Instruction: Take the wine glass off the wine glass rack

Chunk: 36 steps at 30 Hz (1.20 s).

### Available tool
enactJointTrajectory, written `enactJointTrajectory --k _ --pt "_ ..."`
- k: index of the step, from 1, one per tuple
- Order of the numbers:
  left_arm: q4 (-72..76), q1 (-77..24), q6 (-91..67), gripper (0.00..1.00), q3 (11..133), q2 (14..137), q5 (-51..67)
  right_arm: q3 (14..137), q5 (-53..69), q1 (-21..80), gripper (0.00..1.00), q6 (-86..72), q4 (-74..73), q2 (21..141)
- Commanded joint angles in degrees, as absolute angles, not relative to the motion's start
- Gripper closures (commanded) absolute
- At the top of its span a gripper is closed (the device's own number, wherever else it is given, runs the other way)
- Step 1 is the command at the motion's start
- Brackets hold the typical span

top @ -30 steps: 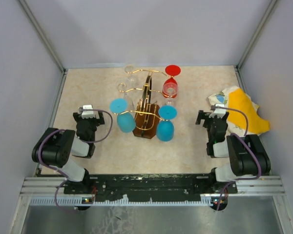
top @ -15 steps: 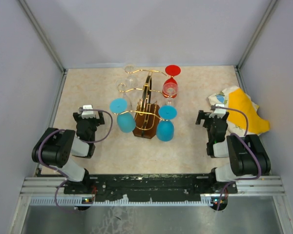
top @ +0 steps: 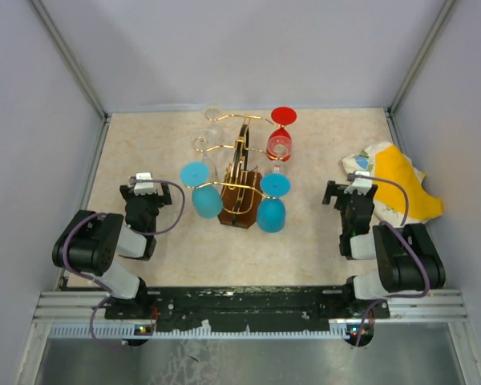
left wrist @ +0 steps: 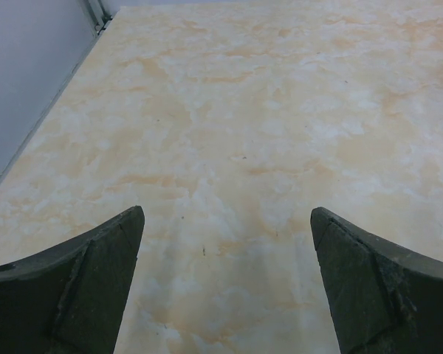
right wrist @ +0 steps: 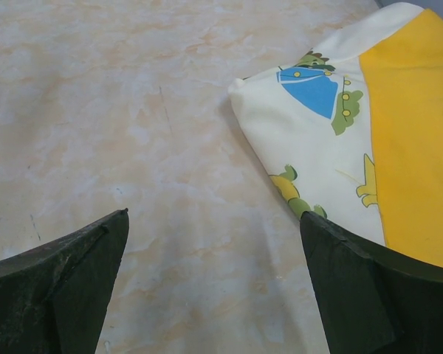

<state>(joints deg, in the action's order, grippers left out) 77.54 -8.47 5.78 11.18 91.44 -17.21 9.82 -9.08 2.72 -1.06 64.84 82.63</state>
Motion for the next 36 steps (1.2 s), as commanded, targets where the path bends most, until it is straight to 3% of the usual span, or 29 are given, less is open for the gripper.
enactJointTrajectory --k 1,20,29,36 --pt "79.0 -8.2 4.9 0.00 11.9 92.0 -16.9 12.8 -10.9 2.8 0.01 -0.8 61.5 78.0" --pt "79.0 -8.2 4.9 0.00 11.9 92.0 -16.9 19.3 -14.8 2.8 0.01 -2.7 46.5 76.7" --pt "79.0 -8.2 4.9 0.00 11.9 92.0 -16.9 33.1 -22.5 1.0 0.01 -9.0 22.4 81.7" --pt "79.0 -8.2 4.9 0.00 11.9 92.0 -16.9 40.2 -20.3 -4.9 0.01 -16.1 6.8 85.6"
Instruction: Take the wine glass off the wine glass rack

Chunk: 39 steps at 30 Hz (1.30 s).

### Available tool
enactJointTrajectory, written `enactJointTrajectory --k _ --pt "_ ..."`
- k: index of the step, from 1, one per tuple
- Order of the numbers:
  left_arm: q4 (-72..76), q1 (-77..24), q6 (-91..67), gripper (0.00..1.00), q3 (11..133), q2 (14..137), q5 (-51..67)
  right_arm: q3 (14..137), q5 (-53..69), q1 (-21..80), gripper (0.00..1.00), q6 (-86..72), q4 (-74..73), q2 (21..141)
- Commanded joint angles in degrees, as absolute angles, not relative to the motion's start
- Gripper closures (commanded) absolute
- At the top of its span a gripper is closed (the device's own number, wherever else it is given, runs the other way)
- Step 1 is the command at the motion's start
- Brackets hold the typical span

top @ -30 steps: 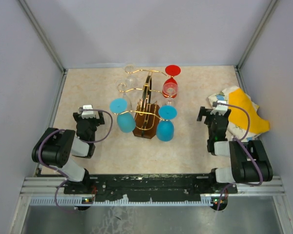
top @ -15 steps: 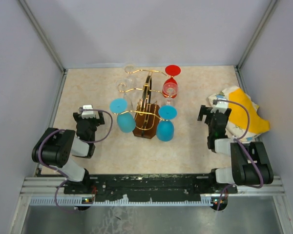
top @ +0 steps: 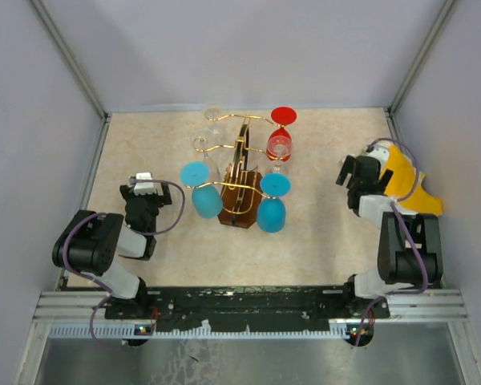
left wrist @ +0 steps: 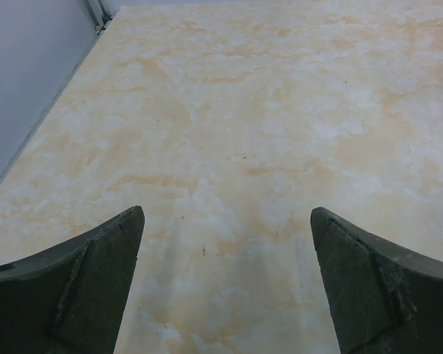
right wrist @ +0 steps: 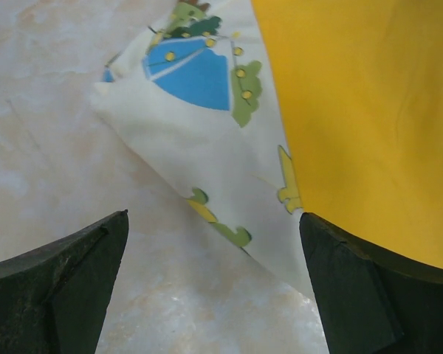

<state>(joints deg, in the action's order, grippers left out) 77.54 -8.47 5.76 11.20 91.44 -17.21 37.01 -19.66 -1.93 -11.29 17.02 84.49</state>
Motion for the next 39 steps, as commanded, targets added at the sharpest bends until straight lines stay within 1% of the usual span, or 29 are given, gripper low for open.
enactJointTrajectory --k 1,4,7,12,16,20,22,27,32,39 --pt "79.0 -8.2 4.9 0.00 11.8 92.0 -16.9 40.7 -19.6 -5.9 0.01 -16.6 5.6 86.1" --pt "79.0 -8.2 4.9 0.00 11.9 92.0 -16.9 42.4 -16.9 -7.7 0.01 -16.6 2.7 88.2" --pt "79.0 -8.2 4.9 0.00 11.9 92.0 -16.9 41.9 -15.6 -7.8 0.01 -16.6 3.4 88.2" --pt "79.0 -8.2 4.9 0.00 11.9 92.0 -16.9 41.1 -13.5 -7.5 0.01 -16.3 4.7 84.0" --pt "79.0 -8.2 4.9 0.00 11.9 92.1 -16.9 40.1 -12.3 -3.1 0.01 -10.9 8.3 78.8" --pt "79.0 -8.2 4.9 0.00 11.9 92.0 -16.9 40.9 1.7 -0.7 0.01 -9.8 10.4 75.7" --pt "79.0 -8.2 4.9 0.00 11.9 92.0 -16.9 43.2 1.4 1.2 0.01 -11.3 8.2 75.2" --pt "79.0 -8.2 4.9 0.00 11.9 92.0 -16.9 45.9 9.3 3.7 0.01 -8.1 3.4 73.6" --pt "79.0 -8.2 4.9 0.00 11.9 92.0 -16.9 44.6 10.7 4.3 0.01 -7.0 2.6 69.3" --pt "79.0 -8.2 4.9 0.00 11.9 92.0 -16.9 45.1 10.6 6.7 0.01 -5.0 -0.5 68.6"
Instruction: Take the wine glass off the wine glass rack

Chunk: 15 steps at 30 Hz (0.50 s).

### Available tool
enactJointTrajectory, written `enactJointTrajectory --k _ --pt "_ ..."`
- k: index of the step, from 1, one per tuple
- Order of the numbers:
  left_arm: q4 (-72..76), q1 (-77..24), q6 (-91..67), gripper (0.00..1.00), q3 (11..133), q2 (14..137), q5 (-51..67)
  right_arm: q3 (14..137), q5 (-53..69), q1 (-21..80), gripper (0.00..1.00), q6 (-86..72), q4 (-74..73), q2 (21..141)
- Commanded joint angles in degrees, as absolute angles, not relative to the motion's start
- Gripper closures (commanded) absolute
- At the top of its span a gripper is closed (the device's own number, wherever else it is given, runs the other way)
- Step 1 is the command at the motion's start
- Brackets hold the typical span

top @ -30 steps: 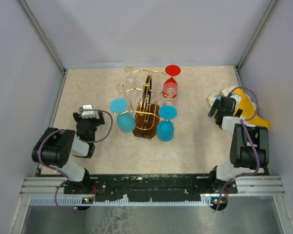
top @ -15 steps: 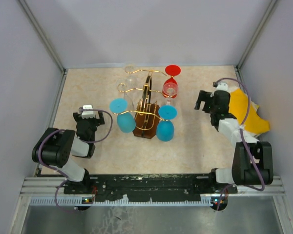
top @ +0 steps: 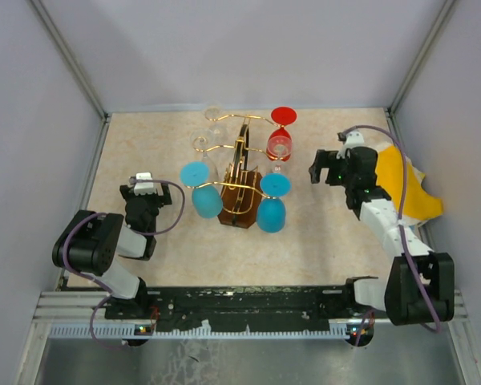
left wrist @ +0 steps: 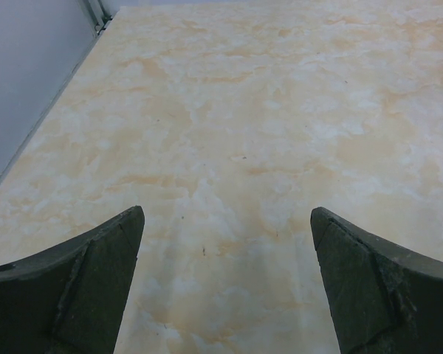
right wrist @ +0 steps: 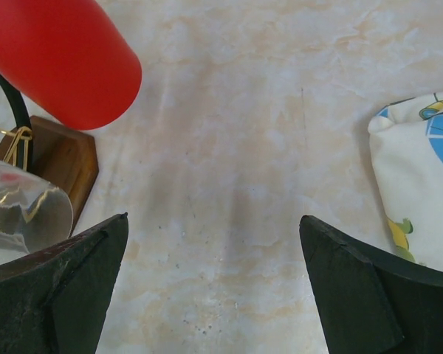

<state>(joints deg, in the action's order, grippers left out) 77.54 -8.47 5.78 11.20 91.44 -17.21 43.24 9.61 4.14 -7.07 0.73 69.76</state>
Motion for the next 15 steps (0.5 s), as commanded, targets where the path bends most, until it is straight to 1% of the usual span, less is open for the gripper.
enactJointTrajectory --k 1,5,15 --pt "79.0 -8.2 4.9 0.00 11.9 92.0 -16.9 45.2 9.6 7.8 0.01 -4.7 -0.8 68.7" --pt "79.0 -8.2 4.9 0.00 11.8 92.0 -16.9 46.6 6.1 12.4 0.01 -2.5 -3.0 69.7" --pt "79.0 -8.2 4.9 0.00 11.9 92.0 -16.9 47.2 5.4 16.2 0.01 -3.6 -4.1 71.3"
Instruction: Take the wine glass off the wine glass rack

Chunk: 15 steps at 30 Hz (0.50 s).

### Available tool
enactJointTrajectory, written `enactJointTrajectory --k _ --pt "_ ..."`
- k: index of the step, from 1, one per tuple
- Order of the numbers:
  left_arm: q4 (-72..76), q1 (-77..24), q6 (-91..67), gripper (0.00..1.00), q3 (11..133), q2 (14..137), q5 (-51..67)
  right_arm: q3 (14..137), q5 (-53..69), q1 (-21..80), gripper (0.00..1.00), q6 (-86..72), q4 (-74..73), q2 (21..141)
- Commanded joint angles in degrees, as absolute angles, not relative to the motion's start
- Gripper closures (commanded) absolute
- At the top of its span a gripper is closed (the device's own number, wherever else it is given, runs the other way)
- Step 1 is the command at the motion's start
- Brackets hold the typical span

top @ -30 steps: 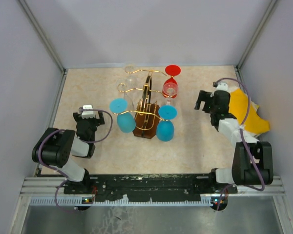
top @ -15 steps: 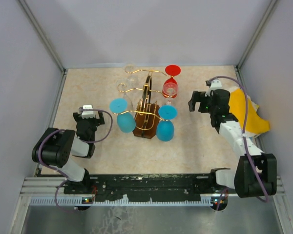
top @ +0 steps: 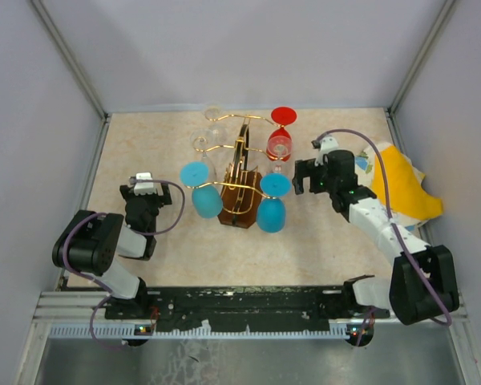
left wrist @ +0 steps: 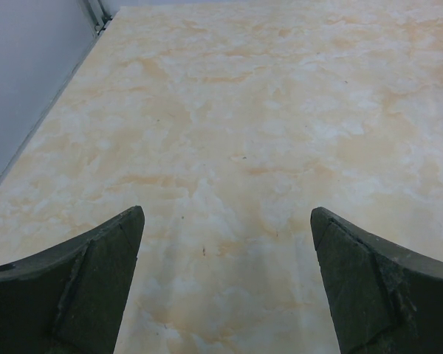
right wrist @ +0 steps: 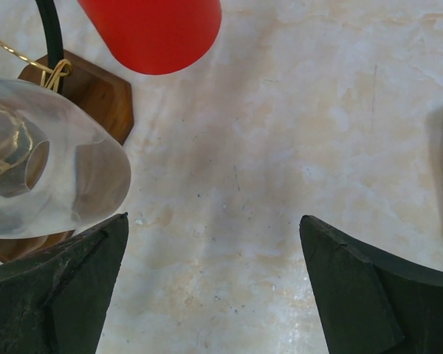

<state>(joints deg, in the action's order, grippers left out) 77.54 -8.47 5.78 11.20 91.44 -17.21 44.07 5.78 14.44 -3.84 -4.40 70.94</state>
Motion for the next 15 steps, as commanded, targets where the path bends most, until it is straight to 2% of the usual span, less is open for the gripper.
enactJointTrajectory --k 1,7,15 --pt "79.0 -8.2 4.9 0.00 11.9 92.0 -16.9 47.1 5.5 16.4 0.01 -3.8 -4.0 71.3" --pt "78.9 -8.2 4.9 0.00 11.9 92.0 -16.9 47.0 3.3 16.7 0.01 -3.9 -5.0 71.9" --pt "79.0 -8.2 4.9 0.00 11.9 92.1 -16.9 50.0 -8.0 13.6 0.01 -9.2 -10.7 77.9"
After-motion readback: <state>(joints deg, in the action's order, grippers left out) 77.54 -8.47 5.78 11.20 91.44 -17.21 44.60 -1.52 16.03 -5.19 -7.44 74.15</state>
